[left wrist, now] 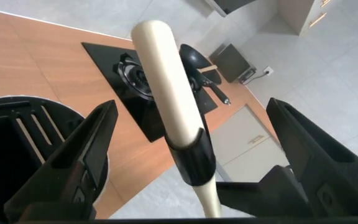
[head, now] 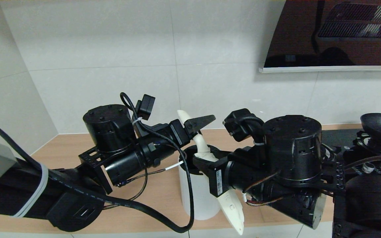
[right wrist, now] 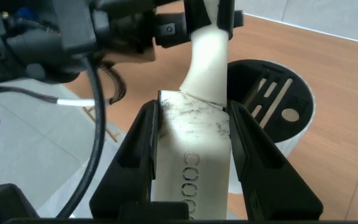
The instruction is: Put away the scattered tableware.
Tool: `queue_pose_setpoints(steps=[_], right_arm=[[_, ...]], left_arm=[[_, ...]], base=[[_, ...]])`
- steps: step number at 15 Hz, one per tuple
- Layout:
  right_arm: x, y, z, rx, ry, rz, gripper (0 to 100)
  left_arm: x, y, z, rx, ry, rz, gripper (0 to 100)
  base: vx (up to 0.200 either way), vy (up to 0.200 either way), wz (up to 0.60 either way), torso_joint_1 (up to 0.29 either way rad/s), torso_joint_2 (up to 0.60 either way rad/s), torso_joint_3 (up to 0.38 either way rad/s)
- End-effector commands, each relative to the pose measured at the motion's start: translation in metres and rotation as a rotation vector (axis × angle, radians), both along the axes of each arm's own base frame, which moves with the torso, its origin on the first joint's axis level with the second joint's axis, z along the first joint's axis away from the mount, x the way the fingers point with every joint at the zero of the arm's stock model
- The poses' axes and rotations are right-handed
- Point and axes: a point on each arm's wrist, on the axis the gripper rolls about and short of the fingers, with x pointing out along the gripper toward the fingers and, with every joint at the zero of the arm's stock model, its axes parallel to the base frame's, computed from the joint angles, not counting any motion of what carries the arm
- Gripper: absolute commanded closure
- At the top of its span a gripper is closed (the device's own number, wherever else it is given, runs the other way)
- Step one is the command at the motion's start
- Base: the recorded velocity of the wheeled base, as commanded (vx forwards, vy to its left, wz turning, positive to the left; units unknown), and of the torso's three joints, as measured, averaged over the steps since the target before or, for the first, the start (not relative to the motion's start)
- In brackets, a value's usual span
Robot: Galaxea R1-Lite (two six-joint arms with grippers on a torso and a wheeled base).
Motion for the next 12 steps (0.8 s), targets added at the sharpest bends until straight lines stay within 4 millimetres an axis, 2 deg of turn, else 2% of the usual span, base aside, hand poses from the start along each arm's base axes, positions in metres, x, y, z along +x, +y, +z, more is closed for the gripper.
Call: queue_pose_setpoints(steps=[1, 12], right_arm=[[-0.0002, 0.0004, -0.0004, -0.001, 0.0, 0.001, 100], [0.0003, 0.0002, 0.0006, 0.025, -0.019, -0.003, 100]], left_arm=[[-0.0005, 0.0004, 0.0008, -0.001, -0.002, 0.0, 100], [-0.0018, 0.0004, 0.0019, -0.007, 0.0, -0.011, 100]], base=[[0.0, 0.0, 0.0, 0.0, 0.0, 0.0], [0.0, 0.0, 0.0, 0.0, 0.0, 0.0]])
